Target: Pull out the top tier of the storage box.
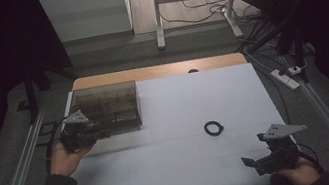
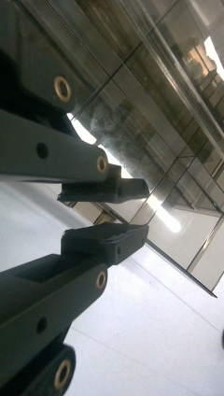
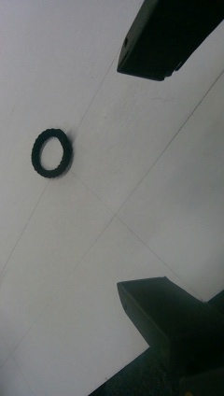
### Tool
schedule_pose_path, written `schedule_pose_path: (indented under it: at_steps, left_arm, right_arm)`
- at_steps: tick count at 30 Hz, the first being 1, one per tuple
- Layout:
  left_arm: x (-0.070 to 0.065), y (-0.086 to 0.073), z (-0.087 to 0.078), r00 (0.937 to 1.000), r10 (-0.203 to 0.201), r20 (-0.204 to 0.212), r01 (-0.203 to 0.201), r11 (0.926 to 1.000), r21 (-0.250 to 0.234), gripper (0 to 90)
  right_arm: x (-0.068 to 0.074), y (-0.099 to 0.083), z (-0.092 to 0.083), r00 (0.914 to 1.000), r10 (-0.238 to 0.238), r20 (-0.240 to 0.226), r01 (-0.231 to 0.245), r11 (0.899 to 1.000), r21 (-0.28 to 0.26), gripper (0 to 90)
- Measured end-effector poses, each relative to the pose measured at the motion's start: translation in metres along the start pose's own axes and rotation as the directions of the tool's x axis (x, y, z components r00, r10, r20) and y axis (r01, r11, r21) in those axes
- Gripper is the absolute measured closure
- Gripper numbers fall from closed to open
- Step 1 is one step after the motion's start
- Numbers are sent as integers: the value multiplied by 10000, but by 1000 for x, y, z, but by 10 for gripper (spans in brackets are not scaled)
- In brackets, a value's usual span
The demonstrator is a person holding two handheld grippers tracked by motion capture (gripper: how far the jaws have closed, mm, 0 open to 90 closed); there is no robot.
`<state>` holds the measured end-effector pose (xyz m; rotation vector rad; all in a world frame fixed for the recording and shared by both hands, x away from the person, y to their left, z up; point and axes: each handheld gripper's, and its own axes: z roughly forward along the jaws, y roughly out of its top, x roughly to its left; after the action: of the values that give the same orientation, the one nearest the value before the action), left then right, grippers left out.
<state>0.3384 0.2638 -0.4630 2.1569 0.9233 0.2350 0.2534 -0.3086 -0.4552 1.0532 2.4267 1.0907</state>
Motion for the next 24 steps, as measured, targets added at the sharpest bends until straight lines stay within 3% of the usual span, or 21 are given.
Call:
schedule_pose_path:
  at_steps: [24]
  left_arm:
    - [-5,-10,-7,9999,-124,84,125,9999,-104,802]
  right_arm:
    - [-1,0,0,10000,36,21,-37,10000,61,0]
